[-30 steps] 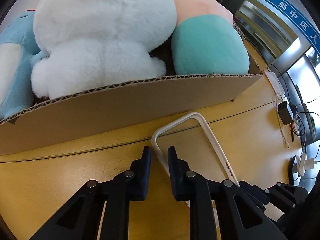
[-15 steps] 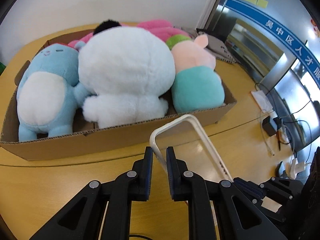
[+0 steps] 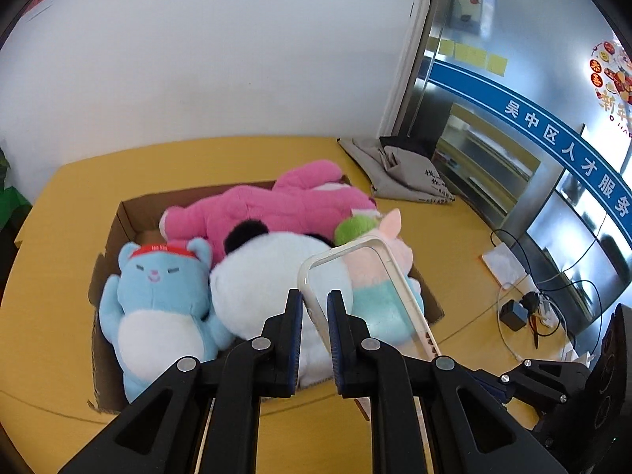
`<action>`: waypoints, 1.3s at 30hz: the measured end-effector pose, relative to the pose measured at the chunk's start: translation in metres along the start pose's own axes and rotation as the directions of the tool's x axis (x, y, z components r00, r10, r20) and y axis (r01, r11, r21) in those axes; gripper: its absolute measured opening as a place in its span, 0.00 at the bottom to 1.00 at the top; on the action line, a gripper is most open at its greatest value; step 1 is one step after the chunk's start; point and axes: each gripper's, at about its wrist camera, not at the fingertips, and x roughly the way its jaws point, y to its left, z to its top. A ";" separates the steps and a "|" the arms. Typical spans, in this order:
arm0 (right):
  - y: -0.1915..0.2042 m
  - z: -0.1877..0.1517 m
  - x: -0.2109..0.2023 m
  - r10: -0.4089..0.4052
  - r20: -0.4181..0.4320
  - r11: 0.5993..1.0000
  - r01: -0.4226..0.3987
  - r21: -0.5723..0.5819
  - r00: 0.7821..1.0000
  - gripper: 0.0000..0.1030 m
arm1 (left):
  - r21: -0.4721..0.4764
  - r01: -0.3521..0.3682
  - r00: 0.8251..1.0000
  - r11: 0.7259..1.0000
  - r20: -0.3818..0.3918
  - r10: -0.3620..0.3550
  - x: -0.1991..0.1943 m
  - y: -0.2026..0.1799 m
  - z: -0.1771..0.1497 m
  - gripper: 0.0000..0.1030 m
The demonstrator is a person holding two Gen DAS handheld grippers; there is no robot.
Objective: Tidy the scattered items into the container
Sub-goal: 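Lift the phone case over the box and drop it onto the plush toys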
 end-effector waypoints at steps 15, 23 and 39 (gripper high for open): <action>-0.052 0.106 0.131 0.014 -0.052 0.994 -0.009 0.108 0.999 0.04 | 0.063 -0.062 0.994 0.996 -0.083 0.067 0.132 0.051 0.112 0.12; -0.054 0.100 0.179 -0.007 -0.138 0.995 0.020 0.098 0.990 0.04 | 0.090 -0.104 0.969 0.991 -0.213 0.121 0.206 0.062 0.090 0.05; -0.029 0.085 0.074 -0.093 -0.003 0.988 0.093 0.127 0.996 0.76 | -0.001 -0.200 0.978 0.980 0.052 0.200 0.030 0.062 0.042 0.98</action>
